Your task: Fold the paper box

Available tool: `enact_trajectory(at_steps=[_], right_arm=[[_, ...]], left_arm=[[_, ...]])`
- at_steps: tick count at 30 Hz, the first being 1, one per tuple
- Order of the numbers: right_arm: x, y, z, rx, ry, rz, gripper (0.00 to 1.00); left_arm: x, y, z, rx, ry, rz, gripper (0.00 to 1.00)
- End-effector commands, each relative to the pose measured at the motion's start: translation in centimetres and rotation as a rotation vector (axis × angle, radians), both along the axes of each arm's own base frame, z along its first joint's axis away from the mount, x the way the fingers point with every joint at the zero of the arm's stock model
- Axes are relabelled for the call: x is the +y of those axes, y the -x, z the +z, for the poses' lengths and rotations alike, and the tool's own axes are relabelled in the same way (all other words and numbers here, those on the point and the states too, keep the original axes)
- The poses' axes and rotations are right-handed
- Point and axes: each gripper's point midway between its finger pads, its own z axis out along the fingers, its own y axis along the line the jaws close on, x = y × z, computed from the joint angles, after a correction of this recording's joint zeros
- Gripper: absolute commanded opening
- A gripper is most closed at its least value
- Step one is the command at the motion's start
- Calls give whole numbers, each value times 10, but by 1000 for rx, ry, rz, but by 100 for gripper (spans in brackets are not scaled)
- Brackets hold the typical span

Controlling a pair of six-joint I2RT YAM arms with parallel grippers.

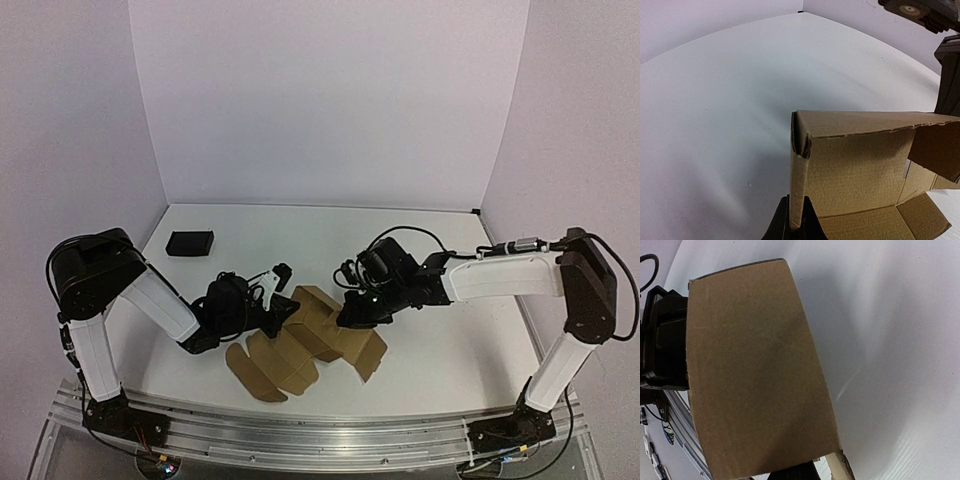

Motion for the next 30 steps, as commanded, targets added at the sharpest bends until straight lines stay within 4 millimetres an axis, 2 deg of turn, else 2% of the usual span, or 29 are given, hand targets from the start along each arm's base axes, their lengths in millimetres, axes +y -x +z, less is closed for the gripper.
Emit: enact_trajectory(at_steps=[1, 4, 7, 10, 13, 15, 18, 21, 30], right_arm=[[22, -18, 18, -61, -66, -22, 0], [18, -24, 21, -86, -54, -55, 0], [11, -20, 29, -86, -57, -77, 0], [4, -6, 36, -101, -20, -96, 0], [6, 19, 42, -118, 18, -91, 0], [5, 37, 34, -94, 43, -114, 0], [1, 56, 5, -46, 71, -160, 0], [4, 50, -16, -72, 94, -181, 0], [6, 16, -38, -229, 137, -260, 0]], left_arm=[[-8, 0, 19, -36, 51, -27, 0], [-6, -4, 16, -25, 45, 3, 0], [4, -21, 12, 0, 21, 87, 0], [10, -30, 15, -21, 11, 116, 0], [13, -41, 18, -19, 11, 143, 0], [14, -46, 23, -34, 19, 166, 0], [12, -49, 28, -28, 44, 174, 0], [9, -48, 32, -4, 70, 170, 0], [9, -39, 34, 26, 83, 140, 0]])
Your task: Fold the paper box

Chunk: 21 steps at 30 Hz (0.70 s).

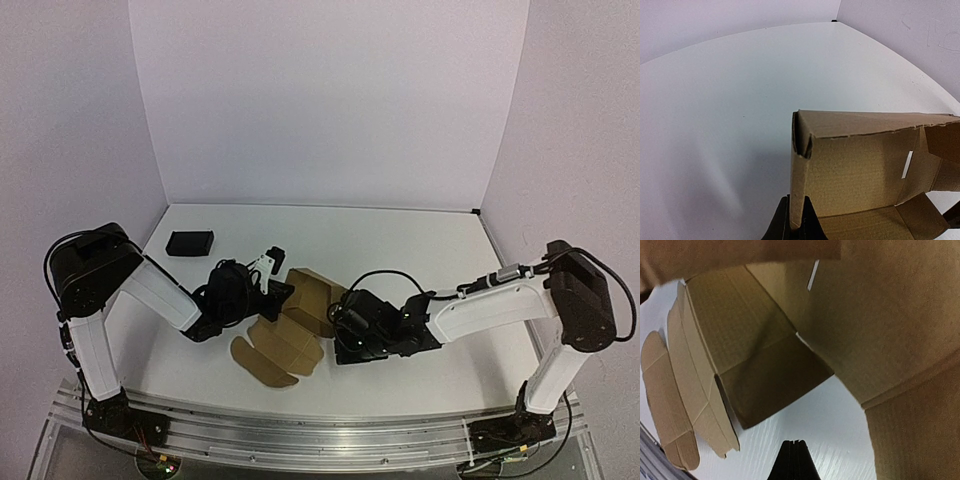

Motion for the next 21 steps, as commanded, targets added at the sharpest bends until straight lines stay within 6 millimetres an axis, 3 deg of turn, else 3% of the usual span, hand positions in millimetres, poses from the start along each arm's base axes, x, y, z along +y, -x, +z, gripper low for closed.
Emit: enact_trajectory(at_steps=[1, 6, 14, 18, 21], right_arm=[[12, -29, 8, -141, -31, -60, 0], [38, -48, 26, -220, -59, -43, 0], [49, -60, 36, -278, -44, -28, 0], [56, -54, 36, -249, -64, 13, 0], [68, -38, 49, -203, -102, 122, 3]], left_arm=[[-5, 2, 24, -13, 59, -23, 0], [-8, 6, 21, 6, 66, -42, 0], [-6, 11, 15, 20, 59, -53, 0], [-4, 10, 13, 24, 46, -40, 0], [2, 4, 7, 15, 6, -4, 0]])
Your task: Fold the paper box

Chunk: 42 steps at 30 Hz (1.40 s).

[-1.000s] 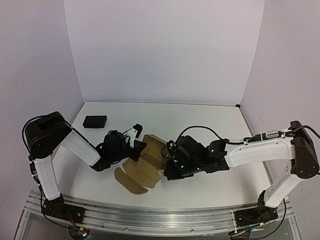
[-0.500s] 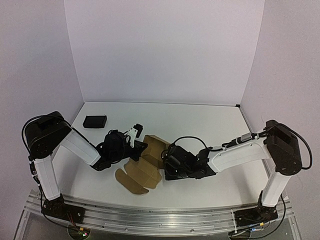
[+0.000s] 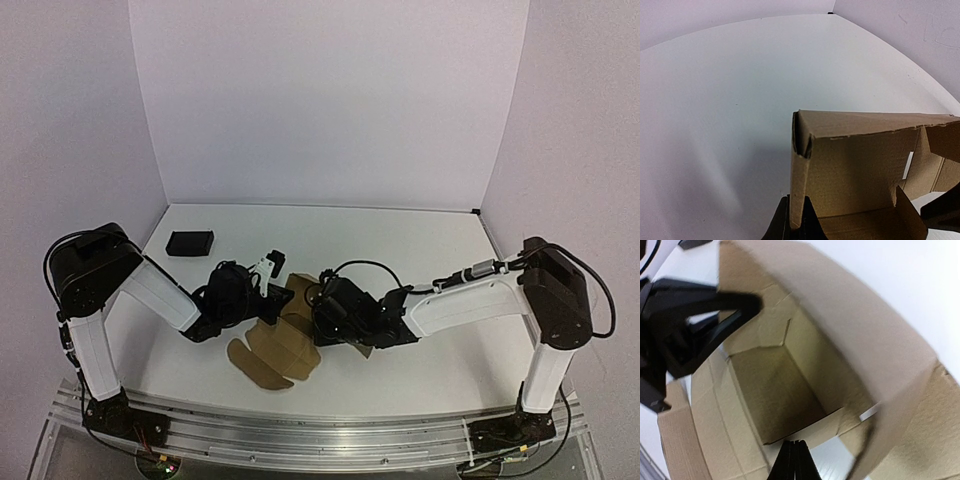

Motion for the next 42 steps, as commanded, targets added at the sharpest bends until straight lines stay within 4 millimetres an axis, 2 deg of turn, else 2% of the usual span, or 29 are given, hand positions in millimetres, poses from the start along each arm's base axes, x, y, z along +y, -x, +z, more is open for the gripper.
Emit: enact_trajectory(at_steps=[1, 3, 5, 7, 9, 11, 13, 15, 19, 21, 23, 26, 28, 32, 39, 42], right_arm=[[32, 21, 35, 35, -77, 206, 6], [46, 42, 63, 53, -135, 370, 15], [42, 55, 96, 43, -169, 462, 26], [20, 49, 125, 29, -194, 437, 34], [-13, 35, 139, 44, -217, 350, 40], [-48, 17, 142, 56, -203, 233, 41], [-84, 2, 137, 77, -176, 107, 45], [-120, -7, 119, 144, -129, -25, 46], [-176, -6, 61, 288, -45, -206, 41], [-195, 0, 31, 353, -11, -242, 38], [-194, 8, 6, 387, -15, -209, 38], [-157, 15, -16, 445, -169, -80, 41], [-142, 8, -19, 426, -239, -52, 41], [-113, 0, -7, 337, -354, 29, 43], [-68, 9, 1, 303, -413, 160, 46], [-59, 13, 8, 285, -417, 196, 46]], left_arm=[[4, -5, 14, -41, -4, 28, 0], [5, -6, 14, -48, -11, 28, 0], [5, -7, 15, -50, -9, 31, 0], [4, -7, 15, -46, -2, 28, 0], [3, -6, 15, -41, 5, 24, 0], [1, -7, 16, -43, 13, 19, 0], [0, -7, 18, -46, 16, 16, 0], [0, -7, 20, -48, 18, 15, 0], [-3, -7, 28, -39, 37, 11, 0], [-5, -6, 33, -32, 56, 3, 0], [-7, -5, 38, -29, 73, -4, 0], [-7, -5, 38, -25, 73, -3, 0], [-6, -4, 36, -24, 67, -3, 0], [-6, -4, 35, -24, 59, -5, 0], [-8, -5, 35, -29, 63, -8, 0], [-8, -6, 38, -41, 66, -9, 0]])
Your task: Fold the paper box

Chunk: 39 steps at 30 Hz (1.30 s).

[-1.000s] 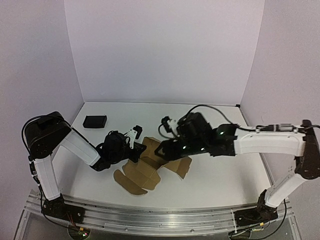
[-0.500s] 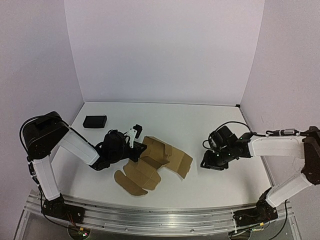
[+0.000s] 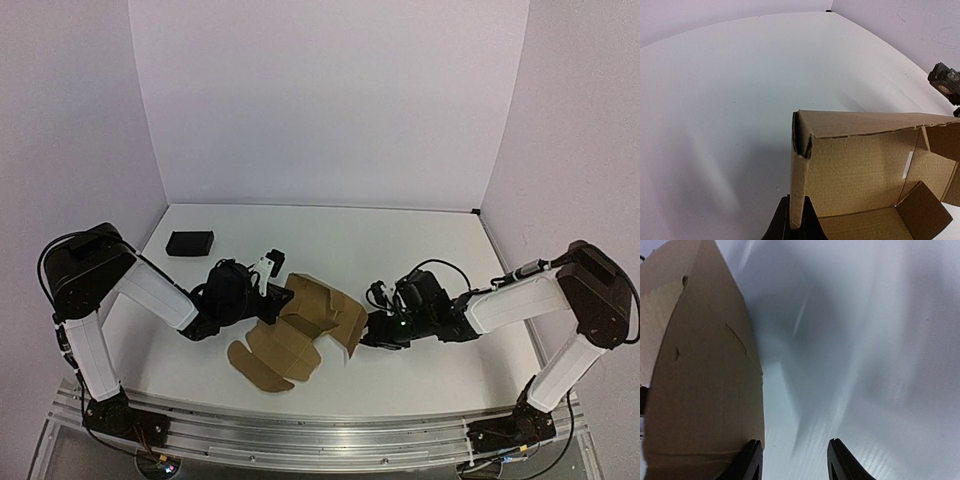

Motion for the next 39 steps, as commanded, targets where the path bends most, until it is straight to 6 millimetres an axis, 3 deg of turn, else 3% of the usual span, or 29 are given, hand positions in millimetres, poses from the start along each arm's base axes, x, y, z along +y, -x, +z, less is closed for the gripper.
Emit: enact_trajectory(at_steps=[1, 12, 18, 22, 28, 34, 39], right_arm=[[29, -5, 32, -86, -107, 59, 46], [60, -18, 64, -221, -116, 71, 52], [62, -26, 63, -212, -100, 0, 55], [61, -33, 48, -168, -22, -81, 59], [70, -40, 45, -181, 23, -158, 62], [65, -51, 40, -198, 122, -327, 57], [59, -61, 18, -149, 299, -425, 41]], left_arm=[[-10, -9, 34, -63, 72, -7, 0], [-9, -7, 31, -56, 70, -8, 0], [-7, -7, 30, -57, 65, -4, 0], [-8, -8, 30, -58, 68, -2, 0], [-9, -9, 33, -68, 76, 1, 0], [-8, -13, 37, -86, 67, 26, 0], [-11, -11, 38, -82, 53, 35, 0]])
